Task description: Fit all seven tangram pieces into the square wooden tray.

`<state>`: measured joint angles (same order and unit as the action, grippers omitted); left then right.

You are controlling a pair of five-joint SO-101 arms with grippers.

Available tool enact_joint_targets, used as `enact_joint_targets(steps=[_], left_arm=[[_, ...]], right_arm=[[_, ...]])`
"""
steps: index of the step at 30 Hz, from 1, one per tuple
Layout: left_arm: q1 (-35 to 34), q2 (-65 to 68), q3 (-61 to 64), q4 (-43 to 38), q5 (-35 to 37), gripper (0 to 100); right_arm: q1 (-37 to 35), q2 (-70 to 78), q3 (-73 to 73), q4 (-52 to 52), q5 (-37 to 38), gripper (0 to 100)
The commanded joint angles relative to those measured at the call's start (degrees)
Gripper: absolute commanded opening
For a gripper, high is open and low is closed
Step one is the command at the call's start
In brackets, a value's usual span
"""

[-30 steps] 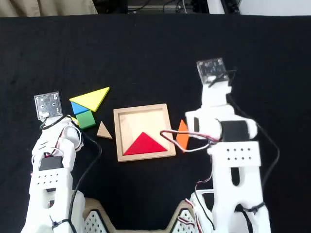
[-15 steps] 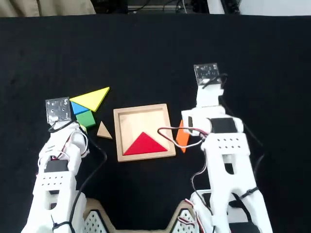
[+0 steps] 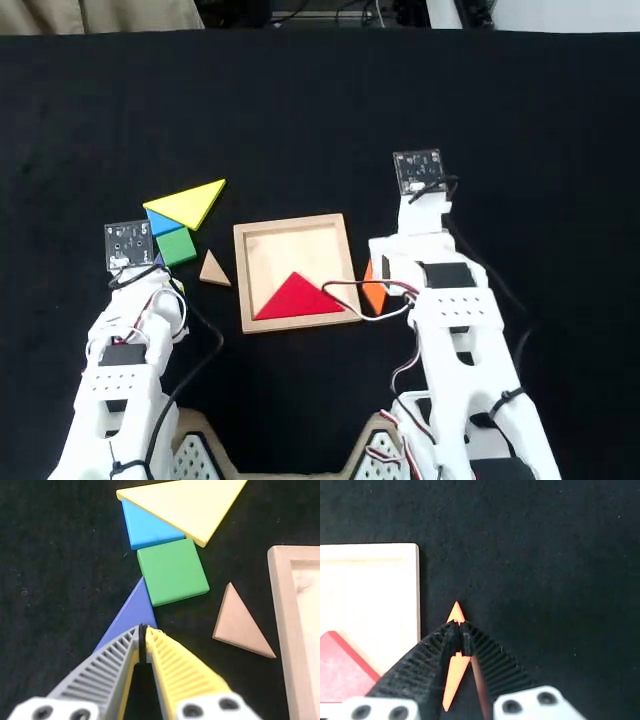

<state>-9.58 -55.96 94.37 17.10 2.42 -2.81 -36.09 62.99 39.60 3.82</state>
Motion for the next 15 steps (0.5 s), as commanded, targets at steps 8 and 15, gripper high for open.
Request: enact_joint_targets(steps=[8,15], left_arm=[[0.22,-0.79,-0.4,-1.05,0.0,3],[0.22,-0.79,-0.4,-1.05,0.0,3]], right_arm=[[-0.79,-1.19,-0.48,-1.05,-0.44,1.2],[-0.62,-1.19,-0.13,-0.7,-0.44,1.2]])
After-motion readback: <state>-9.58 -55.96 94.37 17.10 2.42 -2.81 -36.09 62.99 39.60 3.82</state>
